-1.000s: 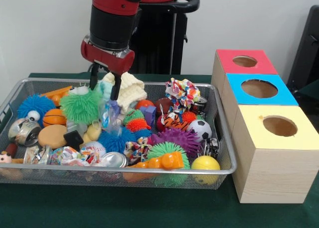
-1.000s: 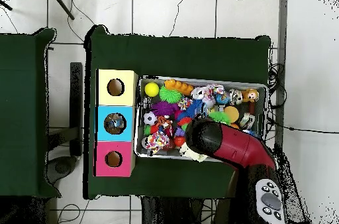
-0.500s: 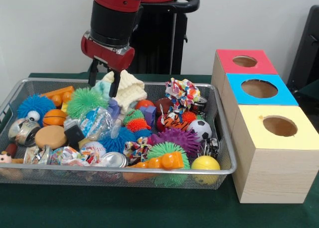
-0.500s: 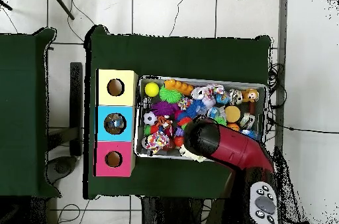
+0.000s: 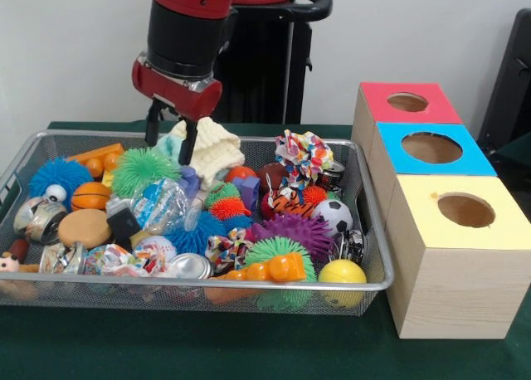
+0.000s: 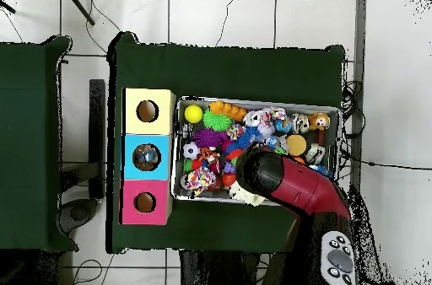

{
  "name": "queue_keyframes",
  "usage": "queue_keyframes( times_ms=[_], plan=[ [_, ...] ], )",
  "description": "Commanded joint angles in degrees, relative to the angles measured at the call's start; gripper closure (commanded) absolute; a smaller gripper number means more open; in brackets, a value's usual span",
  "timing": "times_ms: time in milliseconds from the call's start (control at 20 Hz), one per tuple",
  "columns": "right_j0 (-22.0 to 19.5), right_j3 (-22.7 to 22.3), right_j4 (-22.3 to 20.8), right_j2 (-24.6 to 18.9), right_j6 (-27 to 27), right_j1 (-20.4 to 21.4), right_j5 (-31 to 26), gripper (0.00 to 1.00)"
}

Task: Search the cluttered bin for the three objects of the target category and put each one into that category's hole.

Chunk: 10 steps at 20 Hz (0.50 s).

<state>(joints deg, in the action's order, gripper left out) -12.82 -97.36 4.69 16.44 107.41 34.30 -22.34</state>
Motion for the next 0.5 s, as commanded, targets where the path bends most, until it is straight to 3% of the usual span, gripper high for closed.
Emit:
queue_keyframes(
  times_ms=[50, 200, 350, 500],
  plan=[
    [-3.34, 5.71, 3.74, -4.47, 9.56, -3.97, -0.99, 0.00],
    [-2.74, 7.67, 5.02, -2.79, 12.18, -6.68, 1.22, 0.00],
    [-0.95, 9.24, 7.56, 0.76, 16.65, -9.06, 0.90, 0.00],
    [-0.27, 9.43, 9.42, 1.93, 17.82, -9.79, 0.39, 0.00]
  ],
)
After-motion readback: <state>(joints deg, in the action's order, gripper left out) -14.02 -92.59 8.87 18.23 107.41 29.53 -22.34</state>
